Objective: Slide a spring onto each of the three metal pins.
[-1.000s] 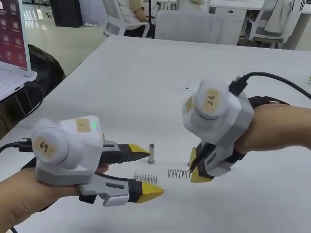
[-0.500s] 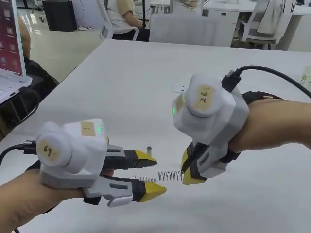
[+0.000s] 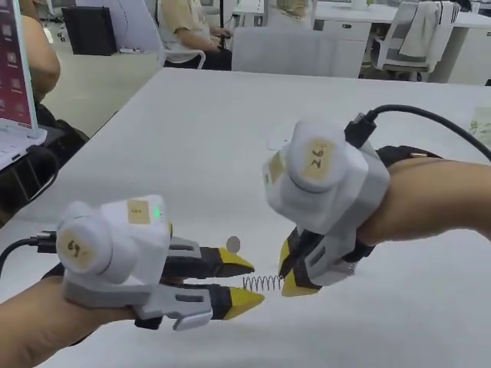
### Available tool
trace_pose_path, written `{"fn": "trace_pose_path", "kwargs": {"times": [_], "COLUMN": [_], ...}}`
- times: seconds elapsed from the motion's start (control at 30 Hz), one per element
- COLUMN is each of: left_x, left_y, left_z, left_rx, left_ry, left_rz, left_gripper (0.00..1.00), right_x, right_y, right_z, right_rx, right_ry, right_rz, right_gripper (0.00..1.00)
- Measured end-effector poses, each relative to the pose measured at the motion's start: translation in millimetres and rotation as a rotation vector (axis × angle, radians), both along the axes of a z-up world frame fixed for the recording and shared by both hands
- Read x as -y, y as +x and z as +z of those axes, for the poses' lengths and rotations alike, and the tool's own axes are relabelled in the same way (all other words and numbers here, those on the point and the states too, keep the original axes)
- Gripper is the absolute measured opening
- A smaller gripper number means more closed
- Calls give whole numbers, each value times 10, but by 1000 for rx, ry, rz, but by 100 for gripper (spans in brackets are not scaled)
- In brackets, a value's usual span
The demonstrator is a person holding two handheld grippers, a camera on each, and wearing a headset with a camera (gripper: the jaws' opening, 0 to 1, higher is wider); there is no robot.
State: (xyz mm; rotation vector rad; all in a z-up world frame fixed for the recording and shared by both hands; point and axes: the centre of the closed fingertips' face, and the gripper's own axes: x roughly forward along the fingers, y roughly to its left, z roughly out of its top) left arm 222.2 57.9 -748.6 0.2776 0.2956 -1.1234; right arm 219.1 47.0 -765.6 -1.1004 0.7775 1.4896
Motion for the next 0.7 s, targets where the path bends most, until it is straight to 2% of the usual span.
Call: {"fn": "trace_pose_path", "kwargs": {"times": [0.17, 0.4, 0.7], "left_x": [31, 39, 52], "left_y": [2, 1, -6], "left_z": [3, -6, 1], "left_rx": [14, 26, 20], "left_ry": [6, 20, 18], "left_rz": [-12, -23, -34], "left_gripper": [6, 4, 3], "right_x": [4, 17, 9], "right_y": [-6, 2, 17], "right_z": [12, 27, 65], "right_rx": [5, 11, 17], "right_ry": [6, 16, 39], "right_rz": [2, 7, 4], "right_gripper": [8, 8, 8]}}
